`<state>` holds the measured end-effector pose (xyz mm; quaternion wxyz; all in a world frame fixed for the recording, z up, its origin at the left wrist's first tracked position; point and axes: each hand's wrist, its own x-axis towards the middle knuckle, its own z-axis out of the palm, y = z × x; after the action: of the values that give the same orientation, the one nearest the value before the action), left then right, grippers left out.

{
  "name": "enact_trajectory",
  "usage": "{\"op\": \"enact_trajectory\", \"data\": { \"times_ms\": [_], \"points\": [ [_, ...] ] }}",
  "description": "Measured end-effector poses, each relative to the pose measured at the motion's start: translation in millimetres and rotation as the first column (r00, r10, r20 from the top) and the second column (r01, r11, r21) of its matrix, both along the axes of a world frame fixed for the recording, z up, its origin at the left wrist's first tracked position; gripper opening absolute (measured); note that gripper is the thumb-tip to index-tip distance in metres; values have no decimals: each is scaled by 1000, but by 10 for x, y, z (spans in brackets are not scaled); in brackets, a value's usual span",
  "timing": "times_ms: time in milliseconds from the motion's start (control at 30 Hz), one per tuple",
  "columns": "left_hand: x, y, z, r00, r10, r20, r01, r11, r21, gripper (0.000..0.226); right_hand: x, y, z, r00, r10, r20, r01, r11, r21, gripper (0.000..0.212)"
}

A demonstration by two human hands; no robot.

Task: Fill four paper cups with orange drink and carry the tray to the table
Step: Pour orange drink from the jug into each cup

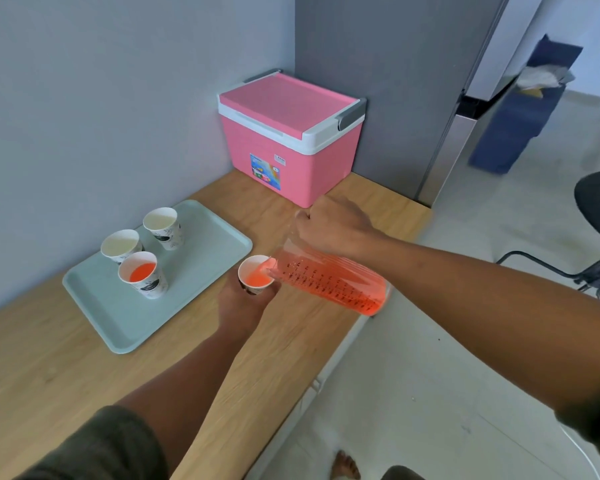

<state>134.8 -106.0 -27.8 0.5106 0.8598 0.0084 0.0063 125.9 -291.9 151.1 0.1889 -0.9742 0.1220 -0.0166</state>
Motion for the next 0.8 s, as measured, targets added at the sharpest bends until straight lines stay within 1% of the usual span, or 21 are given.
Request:
{"op": "enact_trajectory", "data": {
  "times_ms": [200, 300, 400, 500, 667, 800],
  "points": [
    [-6, -32, -18, 1000, -19, -2, 19, 1000, 13, 74, -92, 0, 101, 1000, 20, -12, -21, 999, -33, 37],
    [-23, -60, 4, 1000, -28, -4, 28, 1000, 3, 72, -121, -27, 116, 1000, 23, -18, -23, 999, -39, 35],
    [-52, -93, 24, 999, -34, -5, 34, 999, -2, 70, -138, -75, 92, 1000, -12, -3, 12, 1000, 11, 36],
    [-81, -133, 26, 999, -38, -17, 38, 999, -3, 68, -159, -111, 89, 1000, -31, 3, 31, 999, 18, 35],
    [-96, -208, 20, 999, -38, -26, 38, 999, 4, 70, -162, -176, 80, 996, -80, -29, 82, 996, 46, 33],
    [-82, -248, 37, 999, -46, -25, 46, 999, 3, 68, -154, -279, 0, 993, -105, -55, 112, 983, 145, 36]
  ]
}}
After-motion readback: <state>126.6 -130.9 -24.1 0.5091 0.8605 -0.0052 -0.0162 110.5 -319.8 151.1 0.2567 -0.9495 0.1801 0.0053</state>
